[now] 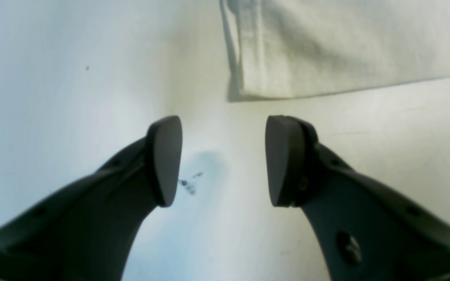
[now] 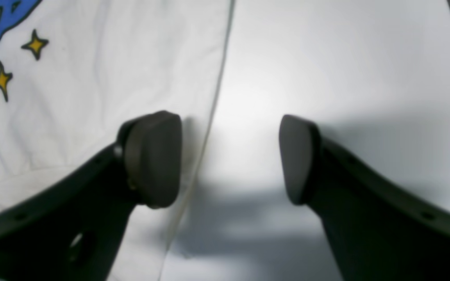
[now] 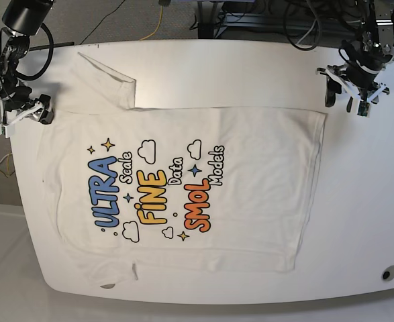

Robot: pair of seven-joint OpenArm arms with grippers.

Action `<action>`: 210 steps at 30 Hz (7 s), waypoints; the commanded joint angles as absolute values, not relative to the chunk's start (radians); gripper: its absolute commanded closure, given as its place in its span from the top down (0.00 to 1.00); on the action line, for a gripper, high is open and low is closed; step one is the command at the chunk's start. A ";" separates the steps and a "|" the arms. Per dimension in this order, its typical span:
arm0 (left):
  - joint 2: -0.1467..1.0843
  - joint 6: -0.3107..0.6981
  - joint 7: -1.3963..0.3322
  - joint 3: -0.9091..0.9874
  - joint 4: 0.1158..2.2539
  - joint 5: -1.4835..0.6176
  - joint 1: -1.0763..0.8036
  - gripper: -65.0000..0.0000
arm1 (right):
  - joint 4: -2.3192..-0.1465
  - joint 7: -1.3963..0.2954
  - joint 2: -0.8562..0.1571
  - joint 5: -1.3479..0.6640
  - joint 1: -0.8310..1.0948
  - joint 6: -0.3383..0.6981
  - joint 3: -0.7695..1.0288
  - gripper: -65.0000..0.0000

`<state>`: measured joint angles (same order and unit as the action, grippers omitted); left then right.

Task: Fold the T-shirt properly
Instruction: 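Position both open grippers at the shoulder edges beside the collar, then close both grippers on the shirt's shoulder edges, then pull the gripped shoulders toward the robot, dragging the shirt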

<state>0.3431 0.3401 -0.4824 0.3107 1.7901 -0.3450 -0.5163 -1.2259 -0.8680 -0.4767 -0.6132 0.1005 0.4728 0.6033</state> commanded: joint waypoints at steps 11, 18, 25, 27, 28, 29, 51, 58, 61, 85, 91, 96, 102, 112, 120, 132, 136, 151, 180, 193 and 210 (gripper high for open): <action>0.352 0.345 -0.509 0.320 1.789 -0.423 -0.506 0.49 | -1.236 -0.900 -0.485 -0.625 0.095 0.512 0.602 0.62; 0.353 0.342 -0.542 0.320 1.782 -0.522 -0.494 0.49 | -1.231 -0.908 -0.488 -0.630 0.089 0.557 0.594 0.62; 0.353 0.333 -0.564 0.328 1.751 -0.573 -0.476 0.48 | -1.223 -0.916 -0.494 -0.627 0.078 0.586 0.584 0.62; 0.352 0.338 -0.568 0.335 1.745 -0.574 -0.476 0.48 | -1.226 -0.917 -0.493 -0.626 0.074 0.587 0.584 0.62; 0.352 0.353 -0.568 0.358 1.735 -0.576 -0.471 0.48 | -1.229 -0.919 -0.492 -0.629 0.074 0.587 0.585 0.62; 0.352 0.369 -0.567 0.380 1.726 -0.578 -0.467 0.48 | -1.231 -0.921 -0.491 -0.633 0.073 0.587 0.585 0.62; 0.261 0.456 -0.571 0.439 1.680 -0.581 -0.452 0.49 | -1.227 -0.915 -0.473 -0.627 0.068 0.584 0.503 0.62; 0.265 0.432 -0.587 0.430 1.655 -0.596 -0.434 0.49 | -1.228 -0.918 -0.473 -0.626 0.068 0.584 0.496 0.62; 0.268 0.417 -0.605 0.428 1.635 -0.607 -0.423 0.50 | -1.228 -0.924 -0.471 -0.625 0.067 0.585 0.492 0.62; 0.252 0.470 -0.667 0.442 1.441 -0.642 -0.302 0.49 | -1.223 -0.935 -0.474 -0.619 0.073 0.581 0.499 0.61; 0.251 0.503 -0.664 0.439 1.384 -0.666 -0.288 0.47 | -1.221 -0.934 -0.475 -0.621 0.067 0.579 0.504 0.62; 0.254 0.514 -0.666 0.437 1.363 -0.685 -0.282 0.48 | -1.222 -0.930 -0.474 -0.621 0.065 0.580 0.504 0.62; 0.256 0.516 -0.669 0.427 1.362 -0.693 -0.282 0.50 | -1.224 -0.927 -0.473 -0.622 0.061 0.581 0.503 0.63; 0.257 0.499 -0.655 0.346 1.397 -0.681 -0.279 0.26 | -1.228 -0.915 -0.473 -0.624 0.051 0.588 0.502 0.40; 0.263 0.495 -0.663 0.347 1.377 -0.691 -0.264 0.00 | -1.240 -0.892 -0.472 -0.625 0.051 0.592 0.498 0.00; 0.287 0.579 -0.677 0.411 1.350 -0.775 -0.264 0.00 | -1.244 -0.902 -0.482 -0.621 0.046 0.590 0.510 0.00; 0.292 0.630 -0.699 0.447 1.346 -0.814 -0.271 0.00 | -1.250 -0.913 -0.484 -0.628 0.047 0.591 0.525 0.00; 0.279 0.698 -0.704 0.574 1.377 -0.814 -0.373 0.00 | -1.391 -1.010 -0.470 -0.735 0.164 0.670 0.659 0.00; 0.288 0.698 -0.776 0.782 1.636 -0.973 -0.629 0.00 | -1.643 -1.027 -0.440 -0.745 0.421 0.622 0.795 0.00; 0.284 0.698 -0.839 0.822 1.653 -1.004 -0.653 0.00 | -1.694 -1.059 -0.417 -0.761 0.474 0.629 0.877 0.00; 0.276 0.698 -0.826 0.821 1.652 -1.001 -0.675 0.00 | -1.681 -0.993 -0.424 -0.765 0.485 0.627 0.869 0.00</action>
<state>0.2562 0.7082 -0.8635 0.8005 1.6382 -0.9962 -0.6670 -1.6619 -1.0256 -0.3943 -0.7784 0.4892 0.6357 0.8577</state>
